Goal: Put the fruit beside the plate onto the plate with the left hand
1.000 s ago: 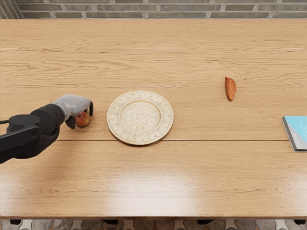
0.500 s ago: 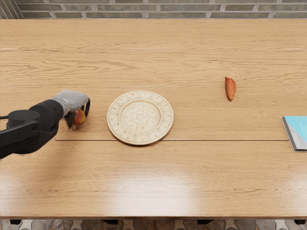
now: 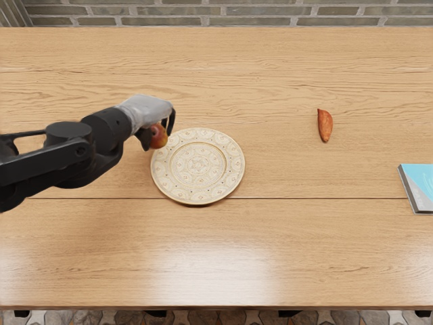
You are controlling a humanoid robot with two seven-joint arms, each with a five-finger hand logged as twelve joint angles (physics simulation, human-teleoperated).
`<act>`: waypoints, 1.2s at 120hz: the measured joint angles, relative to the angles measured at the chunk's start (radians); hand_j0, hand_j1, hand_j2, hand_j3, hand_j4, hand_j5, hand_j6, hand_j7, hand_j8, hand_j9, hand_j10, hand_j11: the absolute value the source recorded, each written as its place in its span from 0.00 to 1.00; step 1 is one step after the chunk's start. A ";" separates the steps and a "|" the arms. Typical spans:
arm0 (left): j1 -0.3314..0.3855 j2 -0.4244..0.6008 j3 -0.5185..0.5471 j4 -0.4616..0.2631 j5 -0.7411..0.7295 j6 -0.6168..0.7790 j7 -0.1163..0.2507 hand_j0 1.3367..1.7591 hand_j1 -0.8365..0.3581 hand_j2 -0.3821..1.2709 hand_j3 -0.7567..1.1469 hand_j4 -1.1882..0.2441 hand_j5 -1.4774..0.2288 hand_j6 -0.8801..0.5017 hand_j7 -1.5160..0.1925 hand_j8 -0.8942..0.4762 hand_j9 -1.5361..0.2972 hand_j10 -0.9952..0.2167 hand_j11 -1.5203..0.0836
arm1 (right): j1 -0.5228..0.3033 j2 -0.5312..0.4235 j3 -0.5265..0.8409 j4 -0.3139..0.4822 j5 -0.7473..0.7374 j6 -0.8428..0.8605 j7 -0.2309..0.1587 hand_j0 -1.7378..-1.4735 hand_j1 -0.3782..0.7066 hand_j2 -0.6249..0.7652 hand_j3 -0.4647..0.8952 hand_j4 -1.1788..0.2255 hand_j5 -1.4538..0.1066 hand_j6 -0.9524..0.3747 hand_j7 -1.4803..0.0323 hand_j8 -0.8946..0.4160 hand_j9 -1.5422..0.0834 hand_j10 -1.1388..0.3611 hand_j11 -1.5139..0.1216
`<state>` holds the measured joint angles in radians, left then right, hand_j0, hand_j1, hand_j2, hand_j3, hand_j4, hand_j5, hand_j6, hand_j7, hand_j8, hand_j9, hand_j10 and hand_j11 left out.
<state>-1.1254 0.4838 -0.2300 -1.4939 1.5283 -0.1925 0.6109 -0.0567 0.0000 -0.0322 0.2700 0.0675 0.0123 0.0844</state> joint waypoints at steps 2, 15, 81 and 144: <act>-0.004 -0.009 -0.001 0.000 -0.001 0.000 0.000 0.75 0.43 0.48 0.40 0.38 0.21 0.36 0.26 0.32 0.26 0.16 0.29 | 0.000 0.000 0.000 0.000 0.000 0.000 0.000 0.30 0.07 0.44 0.34 0.81 0.90 0.69 0.95 0.65 0.92 0.74 0.90; -0.010 -0.097 -0.002 0.000 -0.002 0.002 0.000 0.75 0.43 0.51 0.40 0.37 0.21 0.36 0.27 0.31 0.26 0.16 0.29 | 0.000 0.000 0.000 0.000 0.000 0.000 0.000 0.30 0.07 0.44 0.34 0.81 0.90 0.69 0.95 0.65 0.92 0.74 0.90; 0.053 -0.170 0.022 0.032 -0.033 0.009 0.000 0.76 0.56 0.43 0.40 0.49 0.46 0.38 0.49 0.37 0.47 0.40 0.53 | 0.000 0.000 0.000 0.000 0.000 0.000 0.000 0.30 0.07 0.44 0.34 0.81 0.90 0.69 0.95 0.65 0.92 0.74 0.90; 0.053 0.451 -0.240 0.014 -1.100 -0.366 0.000 0.76 0.72 0.28 0.40 0.64 0.65 0.44 0.68 0.46 0.64 0.59 0.72 | 0.000 0.000 0.000 0.000 0.000 0.000 0.000 0.30 0.07 0.44 0.34 0.81 0.90 0.69 0.95 0.65 0.92 0.74 0.90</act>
<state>-1.0729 0.9352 -0.4699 -1.4797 0.4285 -0.5585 0.6109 -0.0567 0.0000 -0.0322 0.2700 0.0675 0.0123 0.0844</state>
